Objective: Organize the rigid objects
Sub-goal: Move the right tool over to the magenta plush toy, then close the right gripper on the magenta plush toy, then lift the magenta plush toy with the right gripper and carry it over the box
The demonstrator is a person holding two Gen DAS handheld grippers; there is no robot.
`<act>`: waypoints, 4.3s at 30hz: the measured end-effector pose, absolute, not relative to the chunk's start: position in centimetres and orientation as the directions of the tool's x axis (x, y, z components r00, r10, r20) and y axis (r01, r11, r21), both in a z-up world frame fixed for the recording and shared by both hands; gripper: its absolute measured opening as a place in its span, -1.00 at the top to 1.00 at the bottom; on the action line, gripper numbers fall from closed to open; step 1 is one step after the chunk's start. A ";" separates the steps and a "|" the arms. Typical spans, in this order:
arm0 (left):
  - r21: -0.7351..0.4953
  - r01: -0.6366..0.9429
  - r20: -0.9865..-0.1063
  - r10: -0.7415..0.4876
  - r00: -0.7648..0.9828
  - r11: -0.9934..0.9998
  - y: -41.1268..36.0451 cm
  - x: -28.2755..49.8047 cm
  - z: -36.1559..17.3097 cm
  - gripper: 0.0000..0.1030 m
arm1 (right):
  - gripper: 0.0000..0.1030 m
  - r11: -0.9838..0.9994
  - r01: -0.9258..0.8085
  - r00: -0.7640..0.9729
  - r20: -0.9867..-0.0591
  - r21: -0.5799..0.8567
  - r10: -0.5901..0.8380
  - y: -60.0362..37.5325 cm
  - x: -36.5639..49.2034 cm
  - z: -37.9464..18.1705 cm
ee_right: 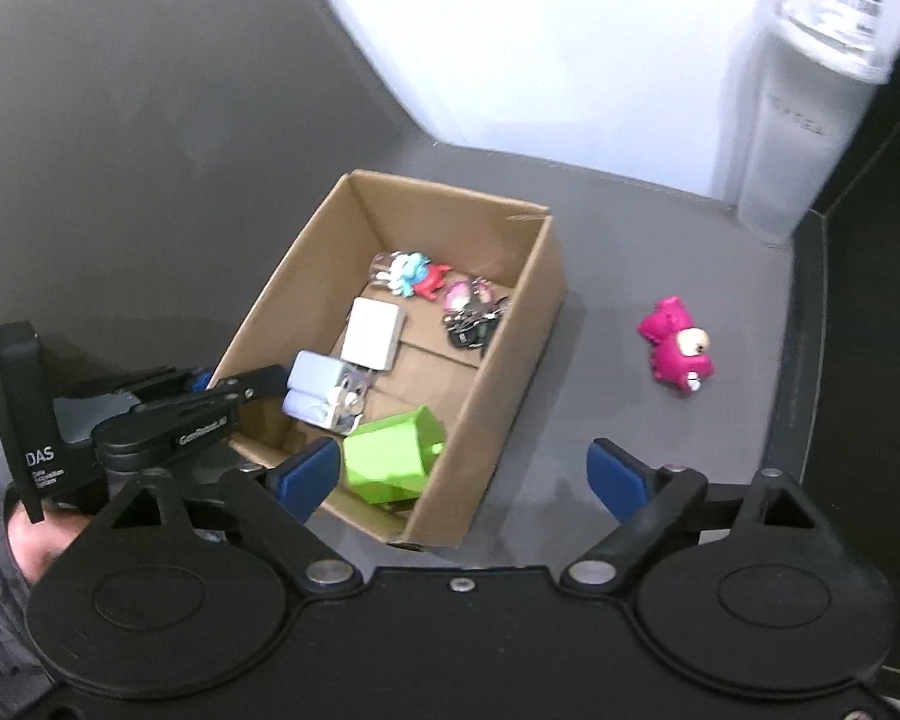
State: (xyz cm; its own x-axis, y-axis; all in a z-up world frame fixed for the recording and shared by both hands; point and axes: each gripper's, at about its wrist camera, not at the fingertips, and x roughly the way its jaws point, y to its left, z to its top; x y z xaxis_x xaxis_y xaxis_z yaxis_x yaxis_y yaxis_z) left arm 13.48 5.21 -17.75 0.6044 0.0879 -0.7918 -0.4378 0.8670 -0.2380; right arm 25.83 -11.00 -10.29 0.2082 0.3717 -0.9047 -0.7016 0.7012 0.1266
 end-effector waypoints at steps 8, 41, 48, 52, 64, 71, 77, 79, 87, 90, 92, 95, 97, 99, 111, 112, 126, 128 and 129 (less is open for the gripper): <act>-0.238 -0.438 -0.792 0.087 0.604 0.867 5.2 13.5 -17.7 0.72 | -1.00 0.748 -0.659 0.292 -0.891 0.077 0.348 -13.4 27.5 -10.9; -0.238 -0.438 -0.792 0.088 0.604 0.867 5.3 13.5 -17.7 0.72 | -1.00 0.785 -0.610 0.435 -0.875 -0.113 0.212 -11.9 35.4 -16.6; -0.236 -0.437 -0.792 0.089 0.604 0.868 5.4 13.6 -17.7 0.72 | -1.00 0.770 -0.626 0.407 -0.894 -0.122 0.189 -10.9 36.9 -18.4; -0.234 -0.437 -0.791 0.091 0.605 0.868 5.4 13.6 -17.7 0.72 | -0.97 0.772 -0.625 0.371 -0.914 -0.117 0.162 -10.4 37.7 -19.6; -0.231 -0.438 -0.790 0.095 0.605 0.869 5.3 13.6 -17.8 0.72 | 0.07 0.733 -0.661 0.319 -0.944 -0.158 0.085 -10.1 37.6 -22.4; -0.232 -0.438 -0.790 0.094 0.605 0.869 5.3 13.6 -17.8 0.72 | 0.21 0.750 -0.653 0.291 -0.949 -0.104 0.122 -11.0 37.4 -22.5; -0.233 -0.437 -0.790 0.093 0.606 0.869 5.4 13.6 -17.8 0.72 | 0.21 0.773 -0.631 0.292 -0.945 -0.072 0.150 -11.7 36.8 -21.3; -0.233 -0.437 -0.790 0.092 0.606 0.869 5.4 13.6 -17.8 0.72 | 0.22 0.777 -0.626 0.295 -0.943 -0.067 0.157 -12.0 36.5 -20.9; -0.235 -0.438 -0.790 0.091 0.606 0.868 5.4 13.6 -17.8 0.72 | 0.22 0.784 -0.620 0.306 -0.933 -0.044 0.190 -12.9 35.2 -19.7; -0.235 -0.437 -0.790 0.091 0.606 0.868 5.4 13.6 -17.8 0.72 | 0.22 0.786 -0.617 0.309 -0.931 -0.039 0.196 -13.1 34.4 -19.1; -0.235 -0.437 -0.790 0.091 0.606 0.868 5.4 13.6 -17.8 0.72 | 0.22 0.788 -0.614 0.309 -0.931 -0.042 0.191 -13.3 34.1 -19.0; -0.236 -0.438 -0.791 0.091 0.606 0.867 5.4 13.6 -17.8 0.72 | 0.22 0.789 -0.612 0.311 -0.931 -0.045 0.188 -13.5 33.2 -18.4; -0.236 -0.438 -0.790 0.091 0.606 0.868 5.4 13.6 -17.8 0.72 | 0.22 0.788 -0.614 0.314 -0.930 -0.045 0.191 -13.7 32.6 -17.9; -0.236 -0.437 -0.790 0.091 0.606 0.868 5.4 13.6 -17.7 0.72 | 0.22 0.788 -0.613 0.315 -0.930 -0.049 0.187 -13.8 32.1 -17.4; -0.236 -0.438 -0.790 0.091 0.606 0.867 5.4 13.6 -17.7 0.72 | 0.22 0.799 -0.599 0.330 -0.925 -0.050 0.190 -14.2 29.8 -12.4; -0.236 -0.438 -0.790 0.091 0.606 0.868 5.4 13.6 -17.7 0.72 | 0.22 0.795 -0.604 0.334 -0.923 -0.053 0.192 -14.1 29.6 -12.0; -0.237 -0.438 -0.790 0.090 0.606 0.867 5.4 13.6 -17.7 0.72 | 0.22 0.734 -0.671 0.361 -0.911 -0.104 0.201 -12.2 27.9 -7.9; -0.238 -0.438 -0.790 0.090 0.606 0.867 5.4 13.6 -17.7 0.72 | 0.22 0.723 -0.682 0.365 -0.908 -0.110 0.206 -11.7 27.6 -7.4; -0.237 -0.438 -0.790 0.090 0.606 0.867 5.4 13.6 -17.7 0.72 | 0.22 0.717 -0.688 0.364 -0.907 -0.111 0.209 -11.5 27.5 -7.2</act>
State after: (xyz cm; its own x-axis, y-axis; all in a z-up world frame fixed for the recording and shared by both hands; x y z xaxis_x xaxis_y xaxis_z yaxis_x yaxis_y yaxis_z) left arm 13.58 5.38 -17.69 0.6061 0.0898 -0.7903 -0.4380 0.8670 -0.2374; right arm 27.49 -11.47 -7.24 0.3644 0.2092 -0.9074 -0.6881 0.7171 -0.1110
